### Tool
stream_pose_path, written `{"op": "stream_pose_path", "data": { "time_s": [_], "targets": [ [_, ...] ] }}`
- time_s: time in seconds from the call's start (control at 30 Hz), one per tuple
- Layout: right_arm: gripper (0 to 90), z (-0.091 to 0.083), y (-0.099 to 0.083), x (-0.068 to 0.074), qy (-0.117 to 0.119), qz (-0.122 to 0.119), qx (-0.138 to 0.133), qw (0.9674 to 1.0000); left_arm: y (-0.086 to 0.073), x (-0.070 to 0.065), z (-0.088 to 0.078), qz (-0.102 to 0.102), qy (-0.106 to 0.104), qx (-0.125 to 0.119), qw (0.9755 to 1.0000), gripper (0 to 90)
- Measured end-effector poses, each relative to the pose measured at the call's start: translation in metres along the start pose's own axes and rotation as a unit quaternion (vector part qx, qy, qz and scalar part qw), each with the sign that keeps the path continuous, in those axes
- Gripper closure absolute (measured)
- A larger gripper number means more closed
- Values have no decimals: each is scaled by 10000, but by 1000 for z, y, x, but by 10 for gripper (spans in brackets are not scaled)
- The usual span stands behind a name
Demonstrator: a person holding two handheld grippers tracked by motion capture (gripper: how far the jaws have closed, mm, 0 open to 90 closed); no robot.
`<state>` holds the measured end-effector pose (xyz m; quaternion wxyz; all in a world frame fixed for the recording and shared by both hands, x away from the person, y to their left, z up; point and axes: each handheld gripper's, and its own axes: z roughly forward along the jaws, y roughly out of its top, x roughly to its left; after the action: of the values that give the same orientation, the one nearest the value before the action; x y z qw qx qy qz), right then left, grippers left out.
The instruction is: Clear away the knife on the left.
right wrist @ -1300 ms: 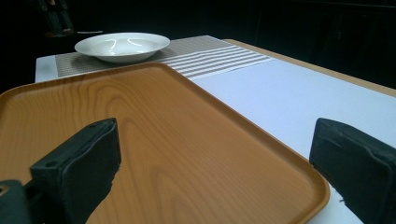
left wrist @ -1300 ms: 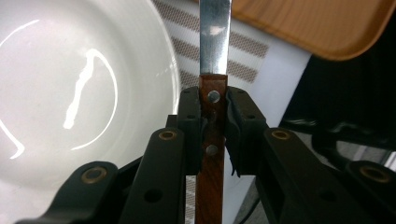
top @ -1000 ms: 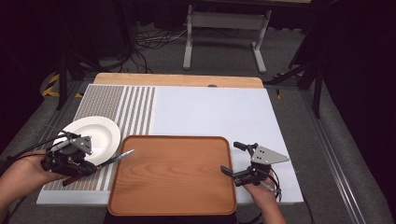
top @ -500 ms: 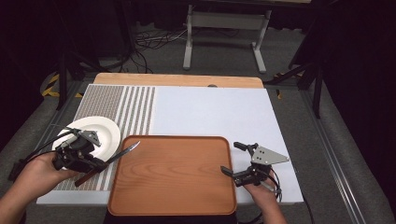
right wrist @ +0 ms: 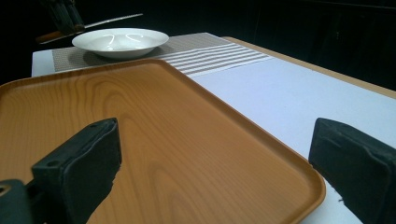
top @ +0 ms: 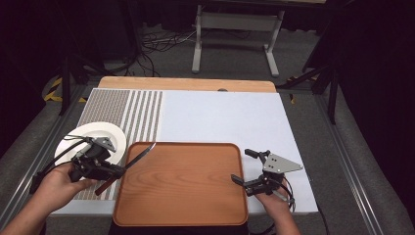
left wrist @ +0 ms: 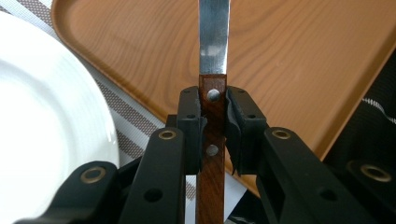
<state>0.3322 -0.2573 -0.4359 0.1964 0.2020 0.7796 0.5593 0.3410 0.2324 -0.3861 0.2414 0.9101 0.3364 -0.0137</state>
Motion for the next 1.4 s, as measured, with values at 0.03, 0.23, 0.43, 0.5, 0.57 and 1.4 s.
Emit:
{"op": "stream_pose_path", "data": {
  "time_s": [0.03, 0.23, 0.43, 0.5, 0.57, 1.4],
  "targets": [
    [32, 0, 0, 0, 3, 1, 0, 10000, 1, -2, 3, -97, -55, 12, 9999, 775],
    [32, 0, 0, 0, 5, -3, 8, 10000, 7, -8, 13, -313, -217, 64, 9993, 774],
    [32, 0, 0, 0, 3, 3, -2, 10000, 10, -10, 19, -497, -224, 82, 9985, 775],
    [31, 0, 0, 0, 8, -1, -4, 10000, 11, -10, 21, -586, -277, 73, 9979, 775],
    [31, 0, 0, 0, 25, -7, -22, 10000, 13, -11, 25, -649, -342, 86, 9973, 774],
    [31, -1, 0, 0, 54, -37, -20, 10000, 22, -19, 65, -1260, -597, 220, 9900, 774]
  ]
}}
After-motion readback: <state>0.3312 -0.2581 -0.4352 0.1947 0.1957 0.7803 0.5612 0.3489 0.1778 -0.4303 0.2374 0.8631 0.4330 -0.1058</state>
